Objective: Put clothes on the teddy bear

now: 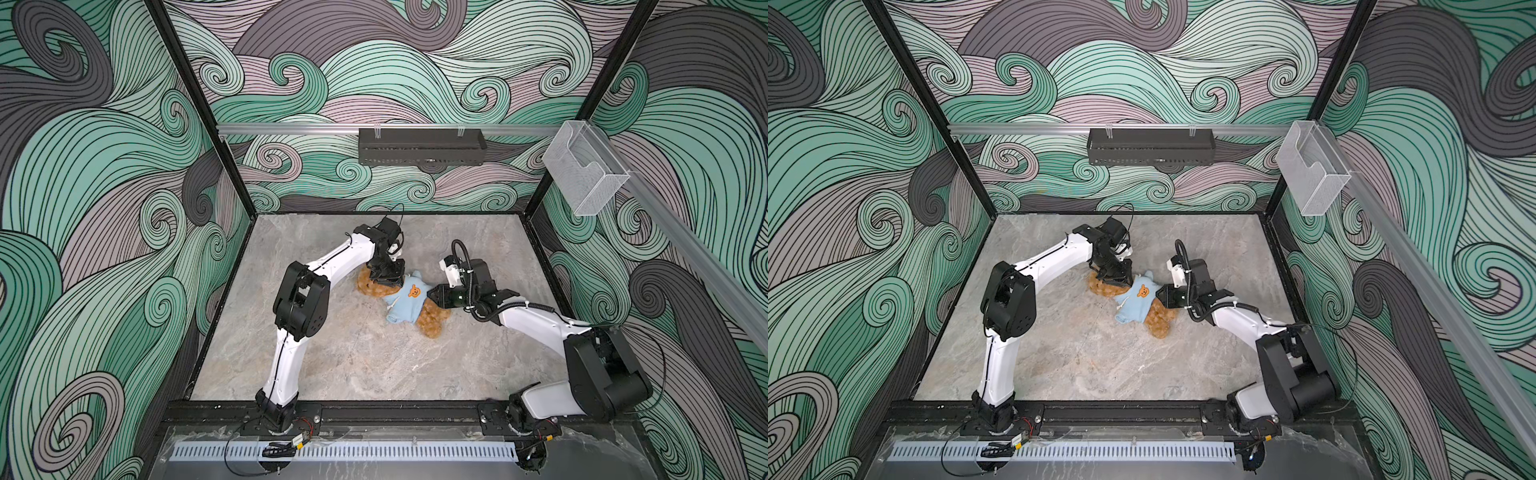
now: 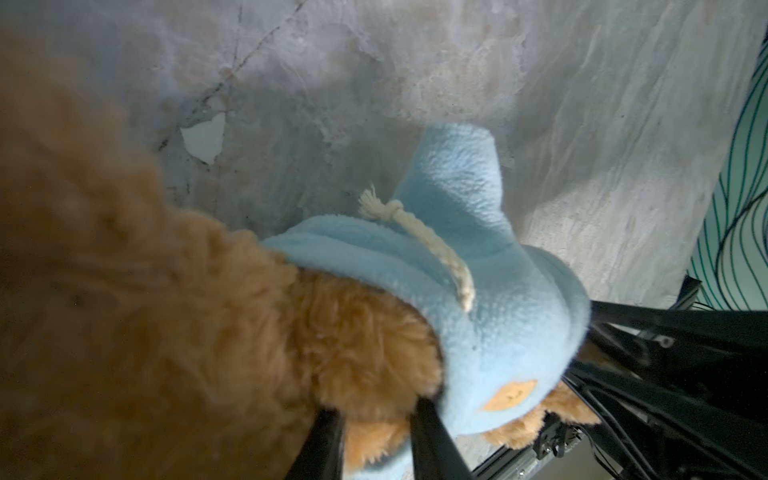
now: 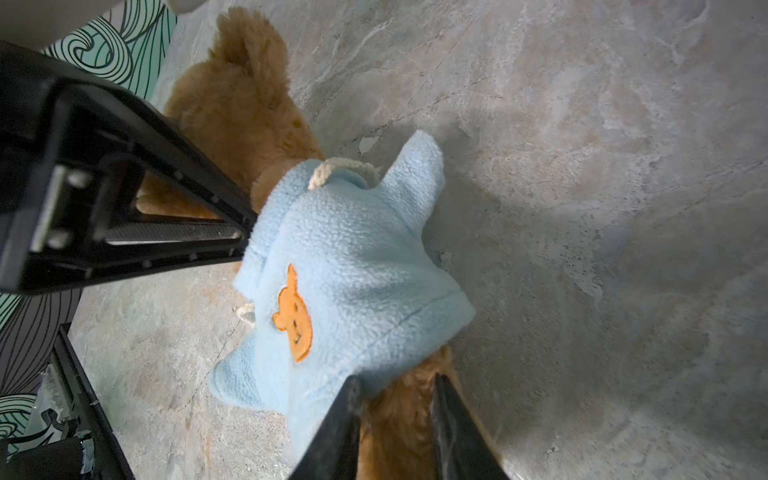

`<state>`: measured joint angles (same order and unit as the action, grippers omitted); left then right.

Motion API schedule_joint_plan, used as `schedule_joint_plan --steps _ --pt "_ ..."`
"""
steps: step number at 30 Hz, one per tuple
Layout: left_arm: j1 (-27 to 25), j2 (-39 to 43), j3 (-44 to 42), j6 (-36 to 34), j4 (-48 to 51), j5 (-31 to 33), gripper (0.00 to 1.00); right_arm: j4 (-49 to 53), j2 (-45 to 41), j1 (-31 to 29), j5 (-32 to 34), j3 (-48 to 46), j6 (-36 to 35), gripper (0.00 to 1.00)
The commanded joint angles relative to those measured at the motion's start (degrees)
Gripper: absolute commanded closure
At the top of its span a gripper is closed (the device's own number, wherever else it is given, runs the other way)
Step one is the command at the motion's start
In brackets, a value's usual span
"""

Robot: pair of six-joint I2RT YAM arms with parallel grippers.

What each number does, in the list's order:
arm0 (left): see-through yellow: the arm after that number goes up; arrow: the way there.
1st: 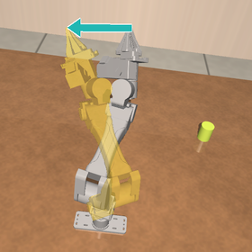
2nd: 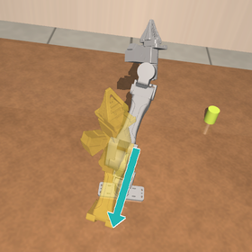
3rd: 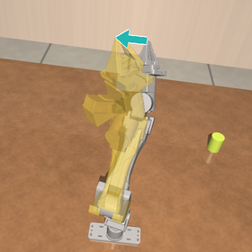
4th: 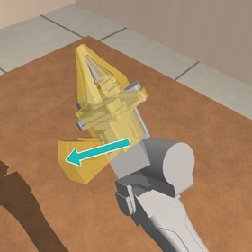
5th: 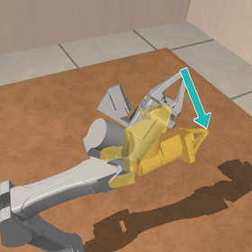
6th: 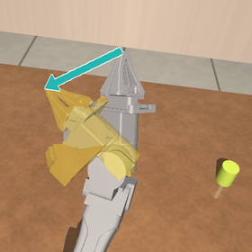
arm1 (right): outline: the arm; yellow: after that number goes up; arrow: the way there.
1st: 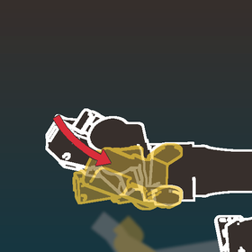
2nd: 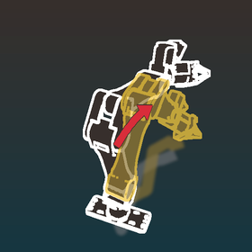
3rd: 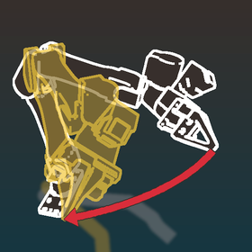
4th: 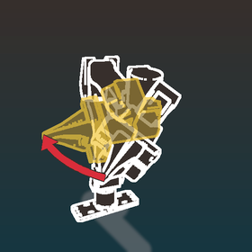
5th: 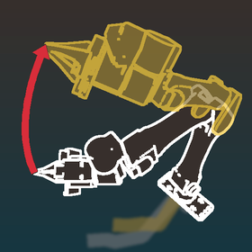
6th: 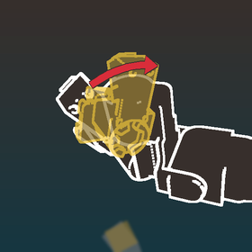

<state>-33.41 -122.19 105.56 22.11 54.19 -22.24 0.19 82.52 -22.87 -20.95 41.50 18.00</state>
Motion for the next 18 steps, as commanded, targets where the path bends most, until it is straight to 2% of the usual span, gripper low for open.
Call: schedule_joint_plan --steps 1,4,8,13,16,18 --pt "-0.28 -0.05 1.93 0.54 0.87 -2.00 0.70 1.38 -0.97 0.00 0.87 -0.54 -1.02 0.69" --pt "-0.28 1.94 1.85 0.92 1.09 0.00 0.68 3.03 -2.08 0.07 1.88 -0.07 -1.85 0.68" --pt "-0.35 4.69 0.76 1.34 0.70 1.09 0.66 8.62 -6.06 0.67 2.52 1.04 -3.23 0.56" --pt "-0.43 6.77 -1.29 2.15 -2.91 -1.44 0.62 13.48 -10.76 1.33 -0.43 0.87 -3.07 0.44" --pt "-0.52 6.02 -1.64 2.33 -4.58 -3.27 0.61 14.36 -10.57 1.30 -2.58 0.04 -2.56 0.36" --pt "-0.70 4.38 -0.43 1.95 -3.12 -3.35 0.62 13.27 -9.90 1.29 -3.77 -0.85 -1.84 0.35"
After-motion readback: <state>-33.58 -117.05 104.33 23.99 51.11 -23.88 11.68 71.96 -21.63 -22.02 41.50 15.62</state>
